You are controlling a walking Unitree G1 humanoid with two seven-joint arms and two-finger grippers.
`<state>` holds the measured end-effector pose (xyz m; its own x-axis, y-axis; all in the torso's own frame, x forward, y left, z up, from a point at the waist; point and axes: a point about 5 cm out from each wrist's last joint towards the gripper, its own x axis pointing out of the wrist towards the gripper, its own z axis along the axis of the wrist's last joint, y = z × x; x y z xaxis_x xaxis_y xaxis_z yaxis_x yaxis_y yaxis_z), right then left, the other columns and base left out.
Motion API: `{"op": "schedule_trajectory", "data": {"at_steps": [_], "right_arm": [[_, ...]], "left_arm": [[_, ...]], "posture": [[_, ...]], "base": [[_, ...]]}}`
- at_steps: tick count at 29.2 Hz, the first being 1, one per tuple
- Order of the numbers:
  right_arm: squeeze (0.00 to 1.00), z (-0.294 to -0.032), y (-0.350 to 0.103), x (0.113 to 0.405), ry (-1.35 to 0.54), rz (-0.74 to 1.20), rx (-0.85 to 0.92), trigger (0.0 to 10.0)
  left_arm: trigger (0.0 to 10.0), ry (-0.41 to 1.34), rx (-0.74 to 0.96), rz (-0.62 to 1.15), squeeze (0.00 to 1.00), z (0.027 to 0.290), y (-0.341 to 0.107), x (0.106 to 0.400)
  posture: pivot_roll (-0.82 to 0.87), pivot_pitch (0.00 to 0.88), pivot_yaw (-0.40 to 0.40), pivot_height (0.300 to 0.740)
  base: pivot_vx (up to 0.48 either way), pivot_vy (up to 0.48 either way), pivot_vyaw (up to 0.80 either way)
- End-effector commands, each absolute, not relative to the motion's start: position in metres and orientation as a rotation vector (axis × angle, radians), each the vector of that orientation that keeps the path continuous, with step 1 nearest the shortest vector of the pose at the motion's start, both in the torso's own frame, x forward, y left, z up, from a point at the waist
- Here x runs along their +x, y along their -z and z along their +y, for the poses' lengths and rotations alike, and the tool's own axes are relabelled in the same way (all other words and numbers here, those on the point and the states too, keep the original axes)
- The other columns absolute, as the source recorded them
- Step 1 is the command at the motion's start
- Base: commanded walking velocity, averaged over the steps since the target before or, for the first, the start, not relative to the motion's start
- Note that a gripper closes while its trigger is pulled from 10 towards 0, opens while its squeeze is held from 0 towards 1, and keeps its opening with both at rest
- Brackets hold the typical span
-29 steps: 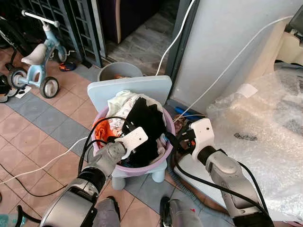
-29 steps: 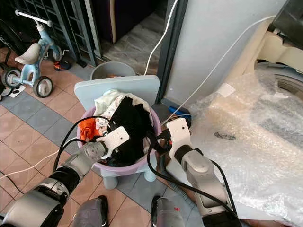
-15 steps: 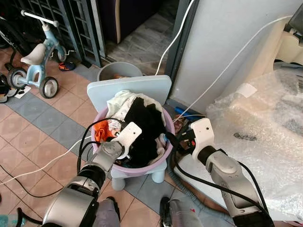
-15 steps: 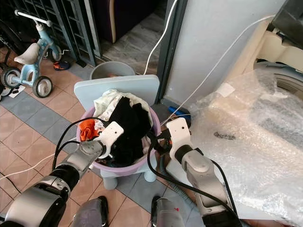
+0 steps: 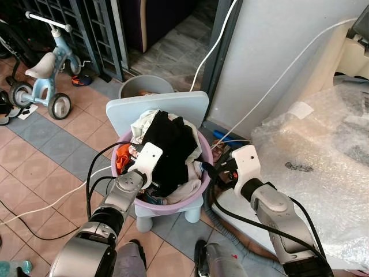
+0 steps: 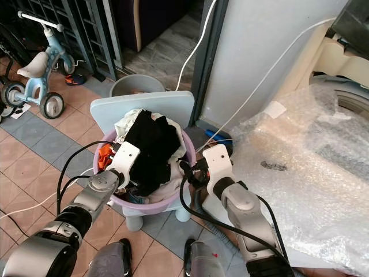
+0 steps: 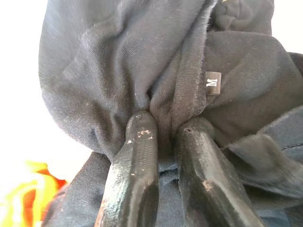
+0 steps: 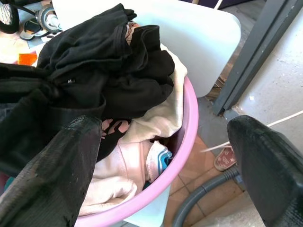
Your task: Clothes washing
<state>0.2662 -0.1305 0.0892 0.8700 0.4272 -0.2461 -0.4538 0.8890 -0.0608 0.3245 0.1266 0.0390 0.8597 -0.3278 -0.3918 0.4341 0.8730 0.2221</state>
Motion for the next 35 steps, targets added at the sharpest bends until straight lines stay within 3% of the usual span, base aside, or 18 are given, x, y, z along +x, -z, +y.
{"op": "schedule_trajectory", "data": {"at_steps": [1,2,10,19,23,26,31,35], "right_arm": [[0.0,-0.134,-0.087,0.267,-0.446,0.238,-0.132,10.0],[0.0,-0.134,-0.087,0.268,-0.445,0.237,-0.133,10.0],[0.0,-0.136,-0.086,0.269,-0.443,0.237,-0.137,10.0],[0.0,-0.132,-0.083,0.271,-0.448,0.237,-0.133,10.0],[0.0,-0.13,-0.083,0.273,-0.44,0.227,-0.122,10.0],[0.0,-0.143,-0.075,0.269,-0.346,0.217,-0.055,10.0],[0.0,-0.147,-0.08,0.27,-0.296,0.164,-0.039,10.0],[0.0,-0.147,-0.105,0.287,-0.22,0.037,-0.046,10.0]], "left_arm": [[0.0,0.401,0.27,0.206,0.0,0.129,-0.057,0.329],[0.0,0.428,0.249,0.099,0.0,0.128,-0.07,0.328],[0.0,0.537,0.197,-0.109,0.0,0.128,-0.108,0.318],[0.0,0.408,0.127,-0.381,0.0,0.149,-0.194,0.324],[0.0,0.258,0.123,-0.324,0.0,0.175,-0.185,0.323],[0.0,0.103,0.05,-0.143,0.0,0.198,-0.138,0.303],[0.0,0.06,0.033,-0.056,0.0,0.197,-0.116,0.29],[0.0,0.093,0.07,-0.015,0.0,0.179,-0.111,0.288]], "posture": [[0.01,0.131,-0.068,0.74],[0.01,0.13,-0.069,0.74],[0.02,0.12,-0.072,0.74],[0.05,0.105,-0.074,0.74],[0.05,0.093,-0.067,0.74],[0.07,0.068,-0.06,0.74],[0.06,0.062,-0.052,0.74],[0.06,0.067,-0.041,0.74]], "base": [[0.0,0.0,0.0],[0.0,0.0,0.0],[0.0,0.0,0.0],[0.0,0.0,0.0],[0.0,0.0,0.0],[0.0,0.0,0.0],[0.0,0.0,0.0],[0.0,0.0,0.0]]}}
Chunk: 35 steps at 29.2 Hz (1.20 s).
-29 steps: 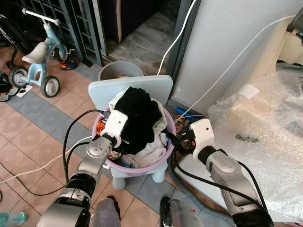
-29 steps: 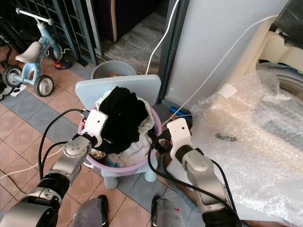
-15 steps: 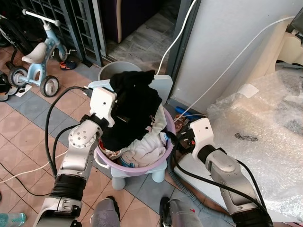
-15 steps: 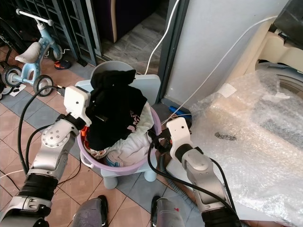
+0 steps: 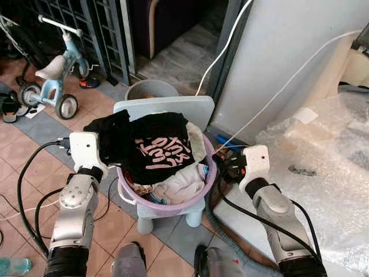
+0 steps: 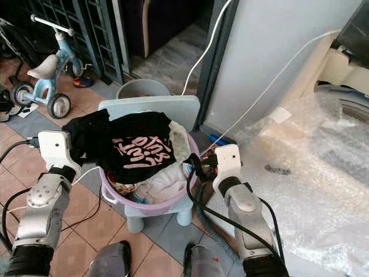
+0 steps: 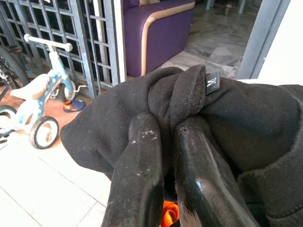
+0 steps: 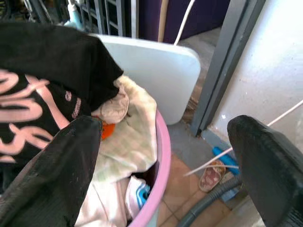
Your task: Clothes washing
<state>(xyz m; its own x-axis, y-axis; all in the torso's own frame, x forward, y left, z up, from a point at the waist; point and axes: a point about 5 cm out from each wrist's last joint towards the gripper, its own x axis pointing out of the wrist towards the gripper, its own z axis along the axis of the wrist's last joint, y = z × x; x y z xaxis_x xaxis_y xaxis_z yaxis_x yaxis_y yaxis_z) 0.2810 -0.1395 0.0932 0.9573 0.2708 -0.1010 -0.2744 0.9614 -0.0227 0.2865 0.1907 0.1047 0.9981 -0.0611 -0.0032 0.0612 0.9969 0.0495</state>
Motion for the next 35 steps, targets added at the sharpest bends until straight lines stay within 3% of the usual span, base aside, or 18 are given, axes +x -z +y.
{"op": "schedule_trajectory", "data": {"at_steps": [1,5,6,7,9,11,12,14,20,35], "right_arm": [[0.0,-0.148,-0.108,0.29,-0.209,0.019,-0.053,10.0],[0.0,-0.15,-0.117,0.295,-0.189,-0.027,-0.085,10.0],[0.0,-0.151,-0.117,0.296,-0.187,-0.034,-0.094,10.0],[0.0,-0.152,-0.116,0.295,-0.18,-0.033,-0.101,10.0],[0.0,-0.155,-0.114,0.294,-0.166,-0.028,-0.107,10.0],[0.0,-0.156,-0.113,0.294,-0.158,-0.024,-0.1,10.0],[0.0,-0.156,-0.112,0.294,-0.156,-0.021,-0.097,10.0],[0.0,-0.154,-0.112,0.293,-0.158,-0.022,-0.098,10.0],[0.0,-0.154,-0.113,0.294,-0.153,-0.023,-0.098,10.0],[0.0,-0.155,-0.112,0.293,-0.152,-0.03,-0.109,10.0]], "left_arm": [[0.0,0.097,0.082,-0.016,0.0,0.176,-0.112,0.289],[0.7,0.104,0.106,-0.024,0.0,0.168,-0.113,0.29],[1.3,0.113,0.112,-0.031,0.0,0.166,-0.114,0.29],[0.8,0.115,0.106,-0.031,0.0,0.165,-0.114,0.289],[2.1,0.122,0.091,-0.024,0.0,0.162,-0.112,0.288],[2.0,0.124,0.092,-0.022,0.0,0.16,-0.112,0.288],[3.3,0.129,0.095,-0.023,0.0,0.159,-0.113,0.288],[10.0,0.135,0.101,-0.021,0.0,0.157,-0.112,0.289],[10.0,0.132,0.098,-0.004,0.0,0.156,-0.111,0.291],[10.0,0.126,0.102,0.011,0.0,0.155,-0.111,0.293]], "posture": [[0.06,0.065,-0.044,0.74],[0.06,0.065,-0.045,0.74],[0.06,0.063,-0.046,0.74],[0.06,0.062,-0.048,0.74],[0.06,0.059,-0.05,0.74],[0.06,0.069,-0.051,0.74],[0.06,0.069,-0.051,0.74],[0.05,0.068,-0.05,0.74],[0.05,0.073,-0.049,0.74],[0.05,0.074,-0.049,0.74]], "base": [[0.0,0.0,0.0],[0.0,0.0,0.0],[0.0,0.0,0.0],[0.0,0.0,0.0],[0.0,0.0,0.0],[0.0,0.0,0.0],[0.0,0.0,0.0],[0.0,0.0,0.0],[0.0,-0.041,-0.57],[-0.099,-0.248,0.0]]}}
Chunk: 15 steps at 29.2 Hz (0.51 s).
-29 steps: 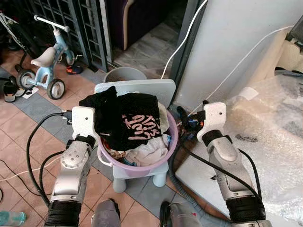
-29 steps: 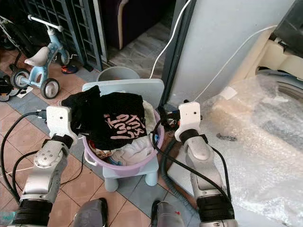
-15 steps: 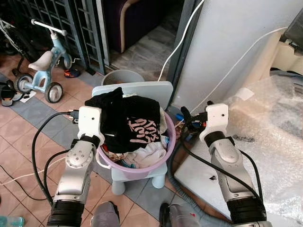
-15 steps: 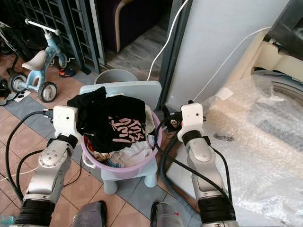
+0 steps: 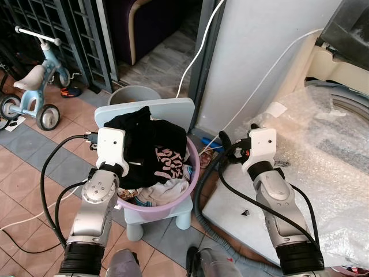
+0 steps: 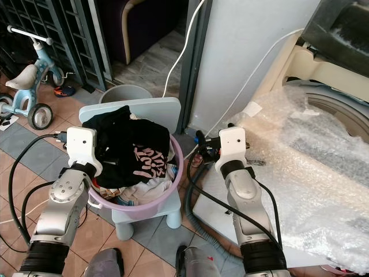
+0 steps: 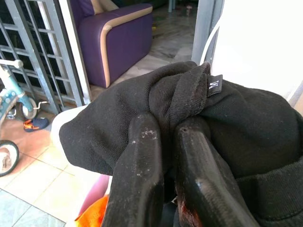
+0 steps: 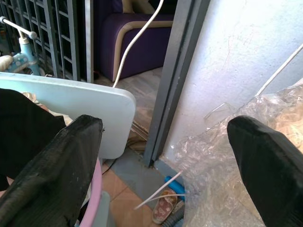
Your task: Clothes washing
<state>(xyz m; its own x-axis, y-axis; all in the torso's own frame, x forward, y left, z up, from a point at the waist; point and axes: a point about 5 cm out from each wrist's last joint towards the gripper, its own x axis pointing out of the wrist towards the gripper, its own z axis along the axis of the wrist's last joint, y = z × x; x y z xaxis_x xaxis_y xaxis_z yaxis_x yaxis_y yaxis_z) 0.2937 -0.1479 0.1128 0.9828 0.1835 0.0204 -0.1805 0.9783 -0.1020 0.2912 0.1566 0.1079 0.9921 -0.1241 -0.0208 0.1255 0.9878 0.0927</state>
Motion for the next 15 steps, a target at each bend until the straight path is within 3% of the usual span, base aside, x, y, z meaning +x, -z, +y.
{"op": "schedule_trajectory", "data": {"at_steps": [1,15], "right_arm": [[0.0,-0.1548,-0.1119,0.2928,-0.151,-0.031,-0.107,10.0],[0.0,-0.156,-0.1165,0.2934,-0.143,-0.059,-0.109,10.0]], "left_arm": [[10.0,0.126,0.102,0.012,0.0,0.1555,-0.1106,0.2931],[10.0,0.137,0.103,0.022,0.0,0.1538,-0.1107,0.2968]], "posture": [[0.05,0.075,-0.048,0.74],[0.04,0.071,-0.044,0.74]], "base": [[-0.27,-0.255,0.0],[-0.288,-0.252,0.0]]}}
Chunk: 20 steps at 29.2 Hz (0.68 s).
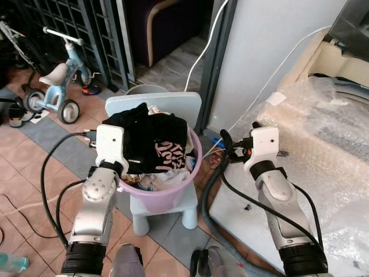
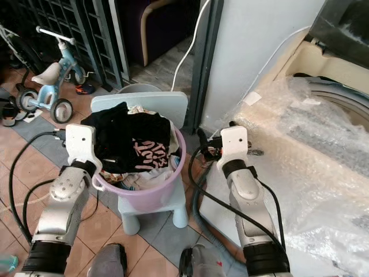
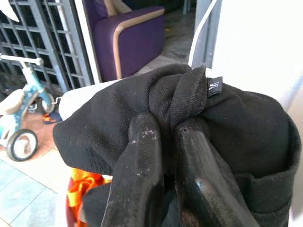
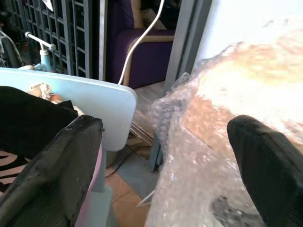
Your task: Clothes washing
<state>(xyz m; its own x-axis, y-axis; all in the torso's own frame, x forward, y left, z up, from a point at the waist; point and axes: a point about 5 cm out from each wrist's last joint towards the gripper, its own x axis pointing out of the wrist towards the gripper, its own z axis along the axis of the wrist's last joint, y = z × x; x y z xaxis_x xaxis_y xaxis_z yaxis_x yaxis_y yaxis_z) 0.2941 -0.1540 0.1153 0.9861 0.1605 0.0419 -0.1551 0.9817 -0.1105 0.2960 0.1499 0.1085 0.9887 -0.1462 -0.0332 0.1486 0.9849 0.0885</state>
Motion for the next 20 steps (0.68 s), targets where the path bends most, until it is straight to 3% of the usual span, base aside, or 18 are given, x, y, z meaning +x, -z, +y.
{"op": "schedule_trajectory", "data": {"at_steps": [1,12,20], "right_arm": [[0.0,-0.156,-0.119,0.294,-0.14,-0.074,-0.112,10.0],[0.0,-0.158,-0.143,0.3,-0.115,-0.185,-0.187,10.0],[0.0,-0.179,-0.145,0.304,0.02,-0.191,-0.252,10.0]], "left_arm": [[10.0,0.139,0.106,0.021,0.0,0.154,-0.111,0.297],[10.0,0.159,0.095,-0.019,0.0,0.152,-0.115,0.3],[10.0,0.181,0.064,-0.054,0.0,0.152,-0.124,0.304]], "posture": [[0.04,0.07,-0.043,0.74],[0.04,0.073,-0.045,0.74],[0.03,0.077,-0.04,0.74]], "base": [[-0.296,-0.251,0.0],[-0.051,-0.045,0.0],[0.0,0.0,-0.8]]}}
